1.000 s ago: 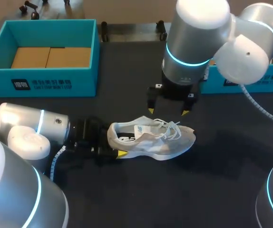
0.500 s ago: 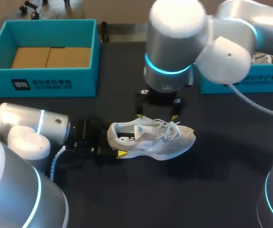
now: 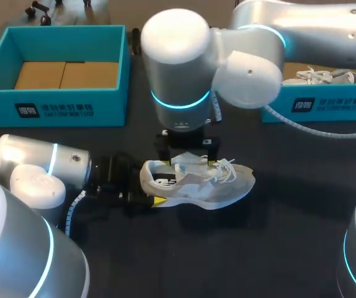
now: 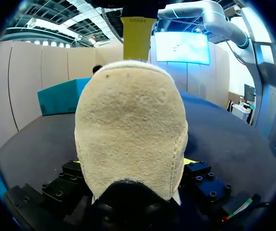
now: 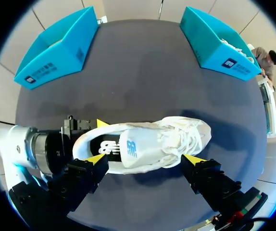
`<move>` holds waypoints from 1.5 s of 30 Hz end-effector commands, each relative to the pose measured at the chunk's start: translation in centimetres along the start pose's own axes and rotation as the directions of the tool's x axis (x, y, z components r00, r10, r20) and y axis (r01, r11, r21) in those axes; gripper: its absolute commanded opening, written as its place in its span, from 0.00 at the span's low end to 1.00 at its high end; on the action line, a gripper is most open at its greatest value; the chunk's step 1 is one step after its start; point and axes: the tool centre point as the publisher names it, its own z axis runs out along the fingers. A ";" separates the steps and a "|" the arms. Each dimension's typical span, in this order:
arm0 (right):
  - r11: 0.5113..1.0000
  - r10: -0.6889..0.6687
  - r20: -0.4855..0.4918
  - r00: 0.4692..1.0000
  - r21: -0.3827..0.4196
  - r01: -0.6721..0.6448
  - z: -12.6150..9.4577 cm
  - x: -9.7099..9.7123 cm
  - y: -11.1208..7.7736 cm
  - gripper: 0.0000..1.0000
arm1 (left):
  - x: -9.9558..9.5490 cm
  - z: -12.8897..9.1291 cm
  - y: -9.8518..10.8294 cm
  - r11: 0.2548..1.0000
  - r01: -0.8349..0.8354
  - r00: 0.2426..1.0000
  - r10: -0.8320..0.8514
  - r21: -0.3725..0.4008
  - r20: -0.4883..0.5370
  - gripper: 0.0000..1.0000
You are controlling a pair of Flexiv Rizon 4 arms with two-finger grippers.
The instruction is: Take the shoe out of the shoebox, open the shoe tongue, remove and reinsert the insole, then place the shoe into the shoebox
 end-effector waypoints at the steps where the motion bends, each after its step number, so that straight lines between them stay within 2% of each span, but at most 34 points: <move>1: 1.000 0.025 0.037 0.999 -0.001 -0.025 1.3 1.2 -0.5 1.00 | 0.1 0.0 -0.1 1.000 0.000 1.000 0.000 -0.006 0.001 0.00; 10: 0.999 0.034 0.042 0.999 -0.011 -0.034 0.9 0.7 -0.7 1.00 | 0.1 0.0 -0.1 1.000 0.000 1.000 0.000 -0.006 0.001 0.00; 16: 0.999 0.034 0.099 0.995 0.013 -0.035 1.9 1.1 -0.8 1.00 | 0.1 0.0 -0.1 1.000 0.000 1.000 0.000 -0.006 0.001 0.00; 22: 0.999 0.037 0.106 0.994 0.024 -0.040 3.1 1.5 -0.7 1.00 | 0.1 0.0 -0.1 1.000 0.000 1.000 0.000 -0.006 0.001 0.00; 33: 0.999 0.038 0.125 0.991 0.025 -0.042 4.0 1.7 -1.0 1.00 | 0.1 0.0 -0.1 1.000 0.000 1.000 0.000 -0.006 0.001 0.00; 45: 0.998 0.066 0.230 0.971 -0.004 -0.067 4.9 1.5 -1.2 1.00 | 0.1 0.0 -0.1 1.000 0.000 1.000 0.000 -0.006 0.001 0.00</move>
